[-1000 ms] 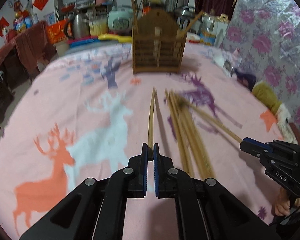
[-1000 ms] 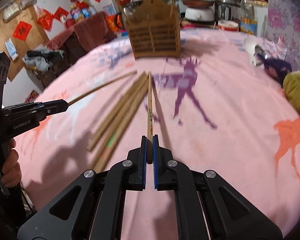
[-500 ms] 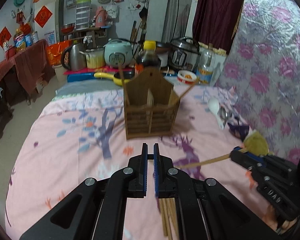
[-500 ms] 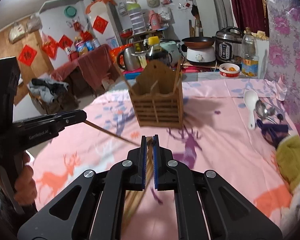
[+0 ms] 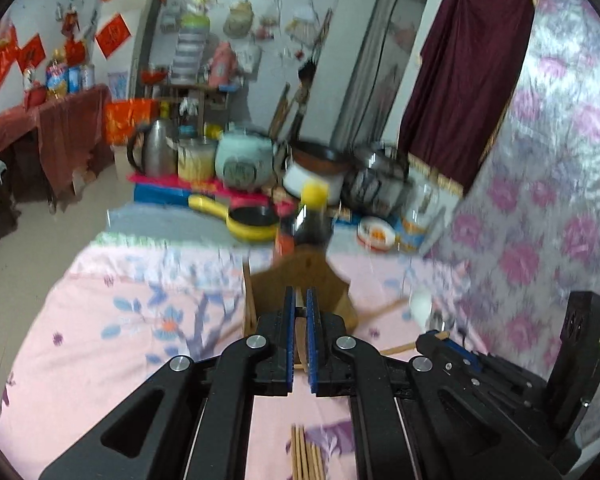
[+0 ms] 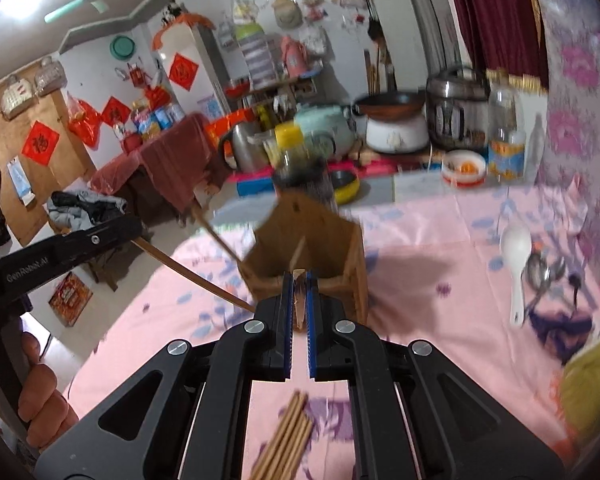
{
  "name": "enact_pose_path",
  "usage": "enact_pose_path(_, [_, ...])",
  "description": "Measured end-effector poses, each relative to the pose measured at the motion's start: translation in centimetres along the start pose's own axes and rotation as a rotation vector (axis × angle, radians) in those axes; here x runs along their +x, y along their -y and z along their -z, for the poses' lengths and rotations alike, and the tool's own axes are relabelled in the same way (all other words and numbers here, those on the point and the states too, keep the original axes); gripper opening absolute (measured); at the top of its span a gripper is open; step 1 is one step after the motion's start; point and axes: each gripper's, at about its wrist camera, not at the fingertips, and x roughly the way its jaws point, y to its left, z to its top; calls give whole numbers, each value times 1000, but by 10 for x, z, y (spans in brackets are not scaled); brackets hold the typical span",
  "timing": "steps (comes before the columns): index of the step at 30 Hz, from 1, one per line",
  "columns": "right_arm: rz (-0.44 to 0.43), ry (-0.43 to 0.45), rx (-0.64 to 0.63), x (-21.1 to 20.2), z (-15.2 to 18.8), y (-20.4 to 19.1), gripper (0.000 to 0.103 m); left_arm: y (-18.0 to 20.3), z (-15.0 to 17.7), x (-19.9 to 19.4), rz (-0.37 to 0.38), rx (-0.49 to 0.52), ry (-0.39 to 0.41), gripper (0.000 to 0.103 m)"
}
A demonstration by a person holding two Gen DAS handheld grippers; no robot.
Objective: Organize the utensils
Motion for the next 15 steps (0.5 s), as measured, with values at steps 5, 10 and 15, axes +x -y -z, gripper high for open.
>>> enact_pose_path(5, [23, 142, -34, -25, -18, -14, 6, 5, -19, -24, -47, -1, 145, 6])
enact_pose_path(10, [59, 223, -67, -27, -23, -17, 6, 11, -20, -22, -140, 24, 255, 6])
enact_pose_path(15, [57, 222, -40, -9, -32, -8, 6, 2, -20, 28, -113, 4, 182, 6])
